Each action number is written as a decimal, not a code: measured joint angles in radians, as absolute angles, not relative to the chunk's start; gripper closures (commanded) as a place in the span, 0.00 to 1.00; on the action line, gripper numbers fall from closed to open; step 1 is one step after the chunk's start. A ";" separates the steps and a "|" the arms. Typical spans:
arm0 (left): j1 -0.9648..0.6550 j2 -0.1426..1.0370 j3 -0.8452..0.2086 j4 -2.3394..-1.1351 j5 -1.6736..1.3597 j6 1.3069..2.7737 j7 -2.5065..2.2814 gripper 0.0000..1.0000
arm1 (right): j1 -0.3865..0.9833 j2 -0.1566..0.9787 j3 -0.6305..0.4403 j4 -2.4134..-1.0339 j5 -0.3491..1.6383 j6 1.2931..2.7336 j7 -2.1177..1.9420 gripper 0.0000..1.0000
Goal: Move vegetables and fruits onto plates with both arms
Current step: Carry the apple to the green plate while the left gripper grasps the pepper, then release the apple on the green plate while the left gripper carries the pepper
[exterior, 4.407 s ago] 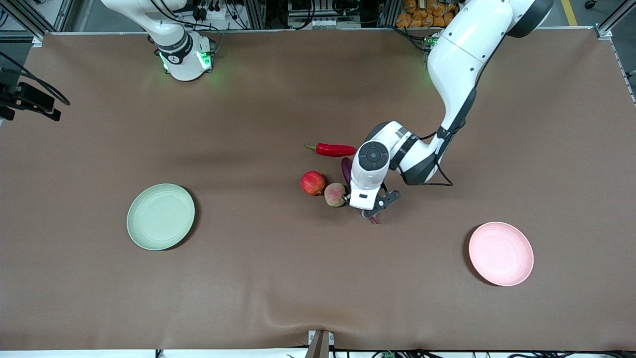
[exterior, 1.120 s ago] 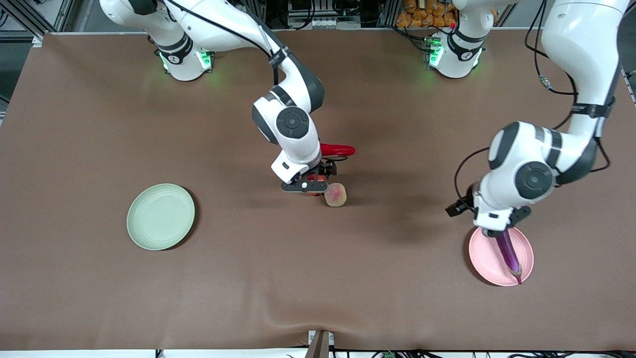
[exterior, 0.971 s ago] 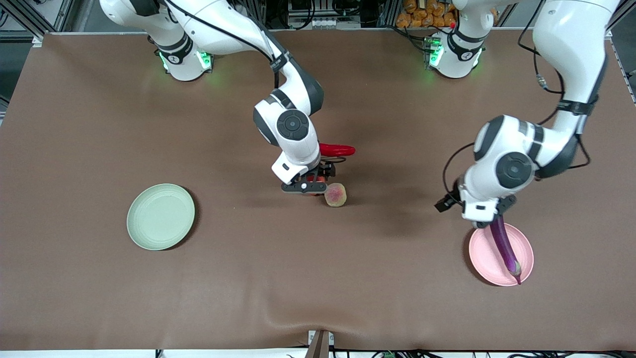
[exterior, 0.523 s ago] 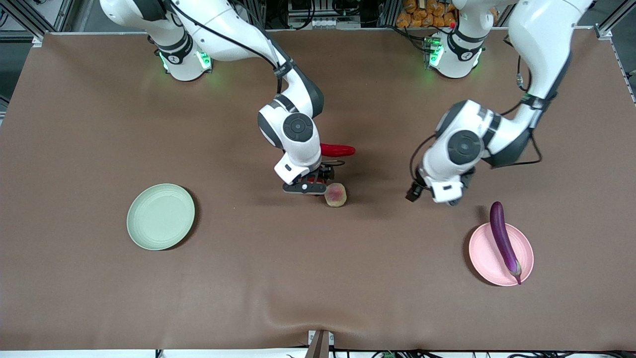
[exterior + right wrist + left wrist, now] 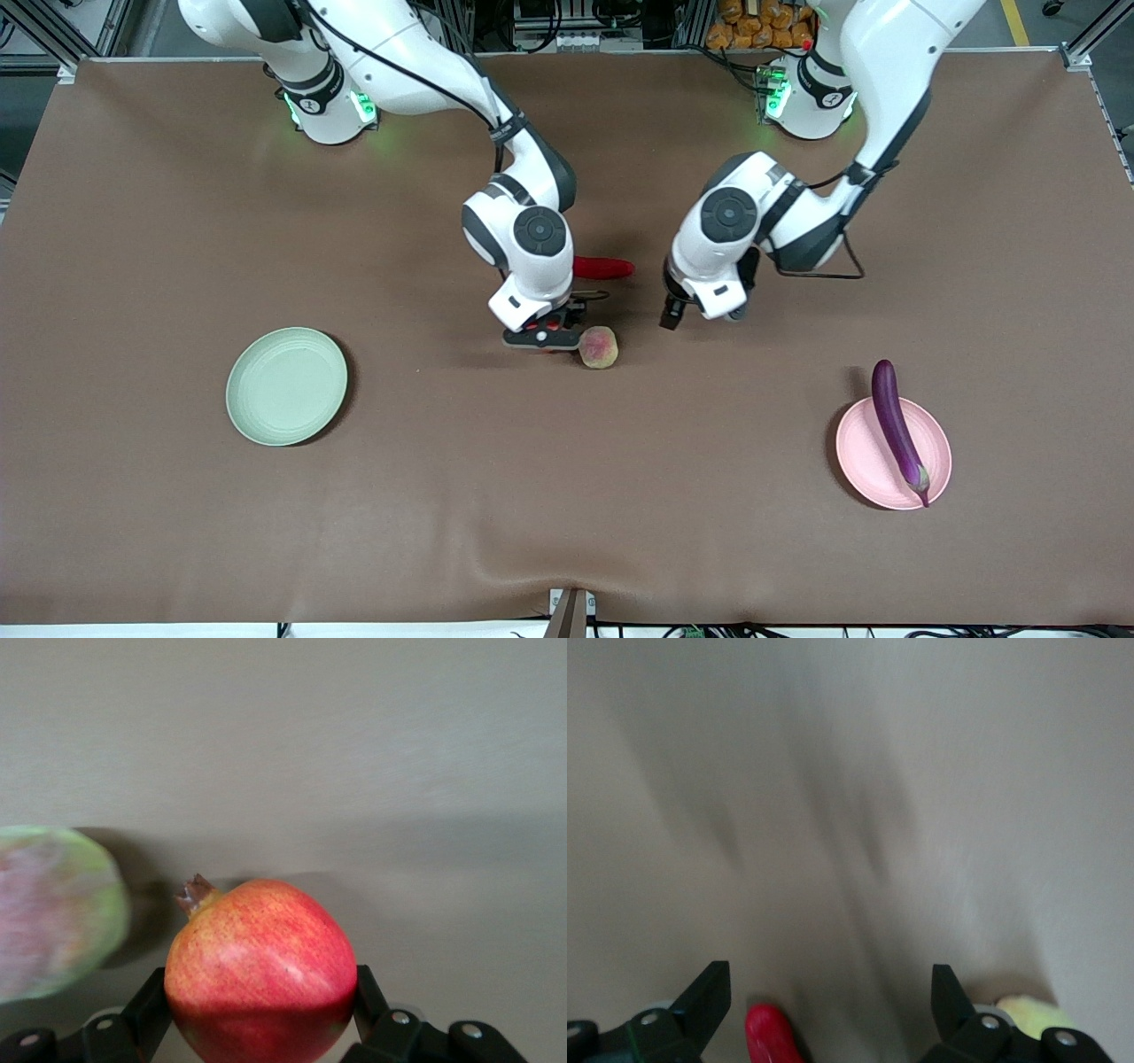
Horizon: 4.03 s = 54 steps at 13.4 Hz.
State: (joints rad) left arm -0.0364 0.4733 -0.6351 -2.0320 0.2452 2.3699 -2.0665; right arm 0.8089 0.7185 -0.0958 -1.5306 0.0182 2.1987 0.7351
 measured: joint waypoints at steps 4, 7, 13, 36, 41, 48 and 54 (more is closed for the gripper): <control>-0.145 0.510 -0.634 -2.033 0.252 2.425 -2.206 0.00 | 0.696 0.603 -0.101 -1.530 0.018 2.019 0.551 1.00; -0.209 0.525 -0.633 -2.032 0.331 2.446 -2.326 0.00 | 0.543 0.519 -0.105 -1.581 0.021 1.978 0.329 1.00; -0.246 0.633 -0.632 -2.001 0.568 2.488 -2.558 0.00 | 0.193 0.455 -0.112 -1.669 0.027 1.922 0.030 1.00; 0.326 0.544 -1.039 -1.940 0.665 2.188 -2.035 1.00 | -0.005 0.461 -0.087 -1.687 0.075 1.906 -0.060 0.00; 0.524 0.548 -1.042 -1.901 0.665 2.161 -1.662 1.00 | 0.159 0.448 -0.073 -1.568 0.286 1.780 0.272 0.00; 0.602 0.668 -0.890 -1.693 0.665 2.135 -1.189 1.00 | 0.518 0.518 -0.067 -1.522 0.324 2.078 0.943 0.00; 0.454 0.817 -0.699 -1.502 0.664 2.140 -0.972 1.00 | 0.735 0.705 -0.067 -1.493 0.328 2.380 1.238 0.00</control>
State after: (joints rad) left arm 0.4542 0.8166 -0.6990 -1.5022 0.6643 2.1401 -0.9723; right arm 0.7355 0.7051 -0.0672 -1.4932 0.3285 2.3796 1.2379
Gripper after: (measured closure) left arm 0.670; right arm 0.000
